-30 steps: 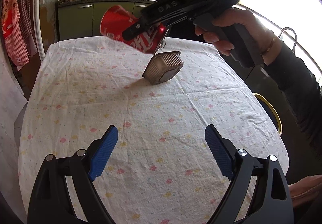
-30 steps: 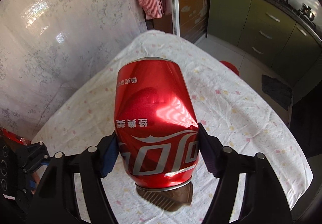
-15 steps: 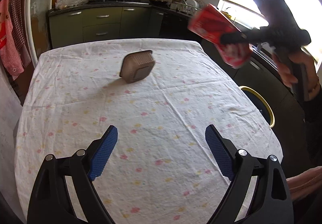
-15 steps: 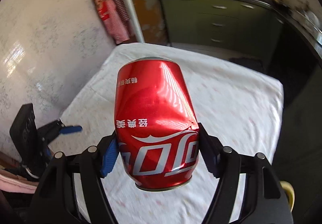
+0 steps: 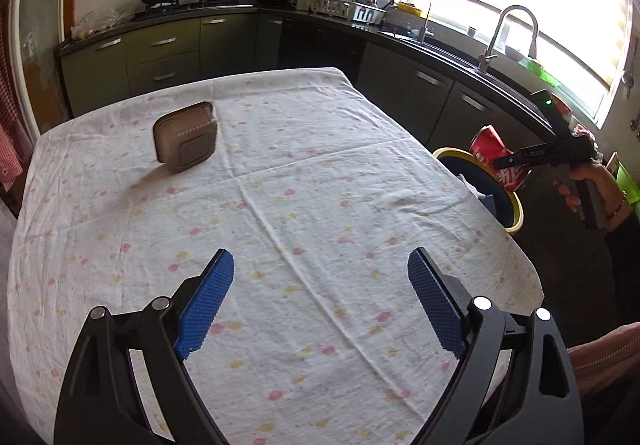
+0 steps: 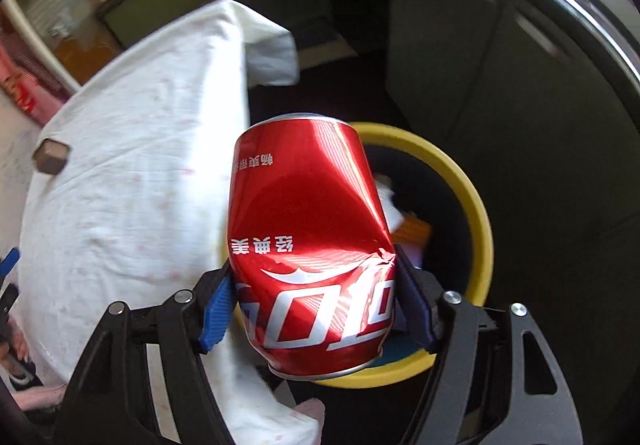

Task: Collect trash
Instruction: 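Carry the cola can over the bin and open the right gripper, then reach the left gripper to the brown ribbed container and grasp it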

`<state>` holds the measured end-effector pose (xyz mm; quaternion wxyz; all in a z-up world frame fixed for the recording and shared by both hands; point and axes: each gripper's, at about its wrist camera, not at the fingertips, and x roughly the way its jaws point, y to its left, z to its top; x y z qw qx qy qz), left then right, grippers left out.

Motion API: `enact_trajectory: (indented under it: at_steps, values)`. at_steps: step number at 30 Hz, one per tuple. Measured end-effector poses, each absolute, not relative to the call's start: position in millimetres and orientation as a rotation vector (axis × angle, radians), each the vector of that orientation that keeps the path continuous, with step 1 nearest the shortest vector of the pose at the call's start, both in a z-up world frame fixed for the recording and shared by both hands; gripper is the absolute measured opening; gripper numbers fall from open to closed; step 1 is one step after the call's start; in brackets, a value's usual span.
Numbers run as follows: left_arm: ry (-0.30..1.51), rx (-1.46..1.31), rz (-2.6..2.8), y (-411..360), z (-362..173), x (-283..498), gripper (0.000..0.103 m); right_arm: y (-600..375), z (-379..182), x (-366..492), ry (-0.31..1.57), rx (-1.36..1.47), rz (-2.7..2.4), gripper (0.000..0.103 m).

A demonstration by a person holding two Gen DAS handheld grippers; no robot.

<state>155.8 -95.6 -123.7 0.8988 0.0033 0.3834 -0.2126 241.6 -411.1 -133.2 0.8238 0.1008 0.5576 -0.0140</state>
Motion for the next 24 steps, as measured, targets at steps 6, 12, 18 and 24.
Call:
enact_trajectory:
  at_steps: [6, 12, 18, 24]
  values:
    - [0.798, 0.044, -0.453, -113, -120, 153, 0.088, -420, -172, 264, 1.295, 0.180, -0.104, 0.070]
    - [0.800, 0.061, -0.464, -114, -118, 157, 0.088, -411, -155, 243, 1.162, 0.154, -0.189, 0.079]
    - [0.800, 0.059, -0.451, -92, -117, 176, 0.088, -374, -128, 203, 1.047, 0.105, -0.139, 0.082]
    - [0.800, 0.113, -0.444, -62, -109, 204, 0.088, -331, -110, 199, 0.985, 0.106, -0.018, 0.082]
